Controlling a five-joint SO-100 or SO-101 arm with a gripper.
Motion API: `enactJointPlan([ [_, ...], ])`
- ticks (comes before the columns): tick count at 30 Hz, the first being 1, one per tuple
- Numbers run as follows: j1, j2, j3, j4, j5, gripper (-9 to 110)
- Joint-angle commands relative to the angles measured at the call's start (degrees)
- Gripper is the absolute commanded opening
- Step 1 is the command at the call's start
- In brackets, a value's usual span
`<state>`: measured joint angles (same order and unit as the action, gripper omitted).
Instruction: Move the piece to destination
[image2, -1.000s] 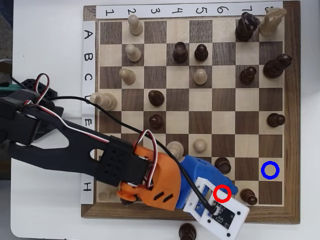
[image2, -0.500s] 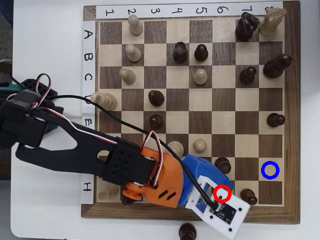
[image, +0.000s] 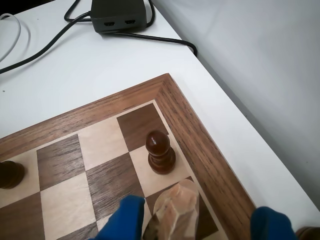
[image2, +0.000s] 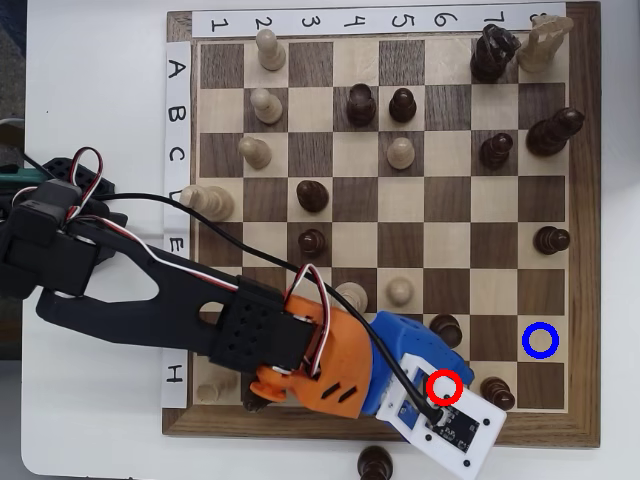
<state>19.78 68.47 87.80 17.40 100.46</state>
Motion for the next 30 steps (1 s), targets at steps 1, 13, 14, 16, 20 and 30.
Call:
enactJointPlan([
  [1, -1.5, 0.4, -12.7, 1.1, 6.8, 30],
  [13, -1.8, -1.0, -14.1, 2.1, 7.1, 25],
  [14, -1.8, -1.1, -14.2, 2.1, 7.1, 25],
  [16, -1.8, -1.2, -14.2, 2.1, 7.1, 25],
  [20, -1.8, -1.6, -14.5, 1.7, 7.0, 25],
  [30, -1.8, -2.2, -15.1, 1.1, 6.7, 24],
])
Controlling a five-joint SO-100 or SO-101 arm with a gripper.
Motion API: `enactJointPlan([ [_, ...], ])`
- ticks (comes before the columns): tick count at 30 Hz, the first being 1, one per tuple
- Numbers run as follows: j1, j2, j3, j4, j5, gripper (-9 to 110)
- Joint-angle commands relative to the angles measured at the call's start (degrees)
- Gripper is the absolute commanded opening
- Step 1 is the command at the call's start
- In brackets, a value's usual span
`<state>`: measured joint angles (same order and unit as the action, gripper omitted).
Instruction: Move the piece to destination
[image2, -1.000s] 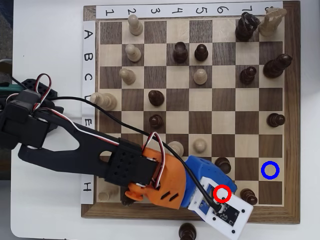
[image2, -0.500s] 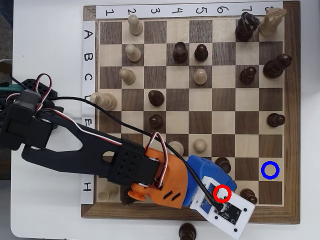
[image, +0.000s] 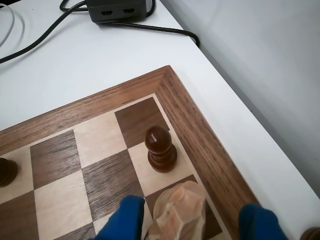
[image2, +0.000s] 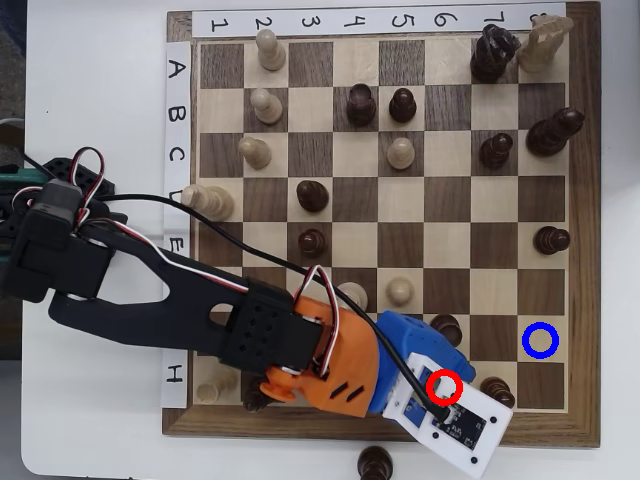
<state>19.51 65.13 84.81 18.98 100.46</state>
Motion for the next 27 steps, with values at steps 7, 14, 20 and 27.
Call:
enactJointPlan([
  [7, -1.3, 0.9, -12.1, -0.1, 6.9, 19],
  [14, -1.1, 0.5, -12.1, 0.0, 6.8, 17],
  [20, -0.9, 0.3, -12.1, 0.1, 6.7, 14],
  [27, -0.5, 0.2, -12.2, -1.1, 7.3, 10],
])
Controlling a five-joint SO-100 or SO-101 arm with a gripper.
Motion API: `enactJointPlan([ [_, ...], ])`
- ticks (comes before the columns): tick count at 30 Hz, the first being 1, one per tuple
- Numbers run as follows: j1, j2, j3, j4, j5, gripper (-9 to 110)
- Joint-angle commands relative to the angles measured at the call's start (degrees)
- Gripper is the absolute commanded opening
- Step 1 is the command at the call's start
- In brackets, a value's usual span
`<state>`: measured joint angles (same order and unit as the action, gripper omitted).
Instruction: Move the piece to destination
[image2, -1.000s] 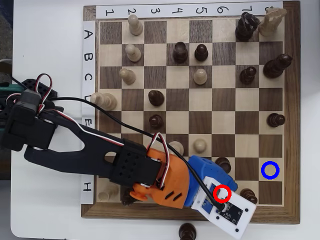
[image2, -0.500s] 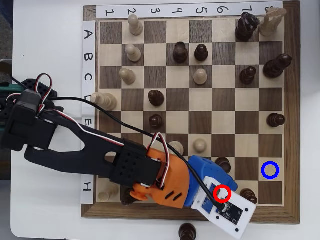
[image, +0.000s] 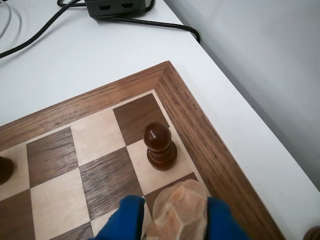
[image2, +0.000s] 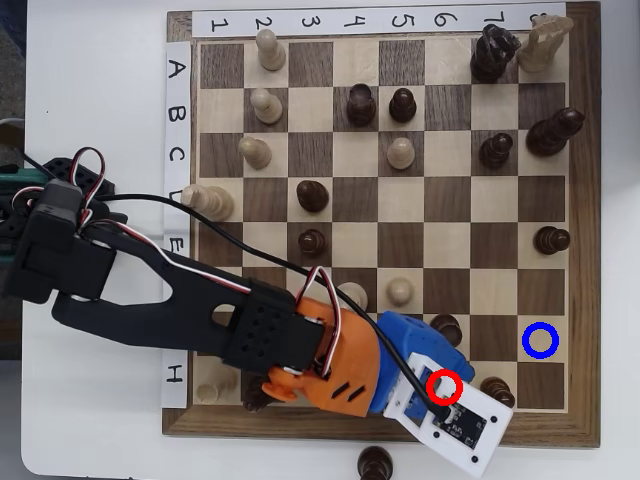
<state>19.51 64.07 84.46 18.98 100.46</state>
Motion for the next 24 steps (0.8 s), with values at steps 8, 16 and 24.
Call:
enactJointPlan([
  [8, -0.3, 1.0, -12.1, -1.6, 8.4, 5],
  [16, 0.4, 0.6, -12.8, 2.4, 11.3, 0],
  [24, 1.1, 1.5, -12.8, 3.3, 12.0, 0],
])
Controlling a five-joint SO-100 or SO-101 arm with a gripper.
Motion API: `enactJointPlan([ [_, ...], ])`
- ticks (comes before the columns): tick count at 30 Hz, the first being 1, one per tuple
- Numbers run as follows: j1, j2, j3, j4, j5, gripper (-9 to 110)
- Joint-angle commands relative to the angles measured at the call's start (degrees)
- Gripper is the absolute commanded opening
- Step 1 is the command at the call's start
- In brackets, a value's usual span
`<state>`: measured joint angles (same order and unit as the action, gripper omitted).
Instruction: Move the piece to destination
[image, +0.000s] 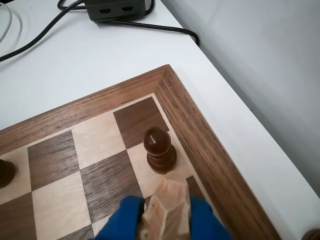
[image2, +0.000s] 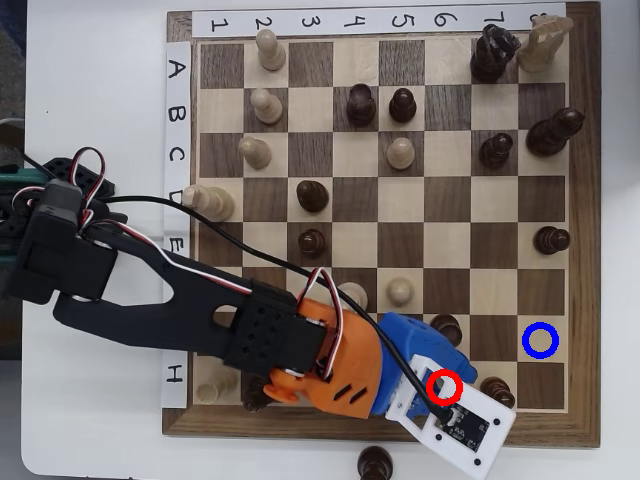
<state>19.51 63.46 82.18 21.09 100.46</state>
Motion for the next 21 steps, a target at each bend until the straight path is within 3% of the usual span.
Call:
enactJointPlan([
  [1, 1.1, 2.3, -10.6, 1.1, 12.0, 0],
  [21, 4.2, 7.5, -12.8, 2.9, 11.9, 0],
])
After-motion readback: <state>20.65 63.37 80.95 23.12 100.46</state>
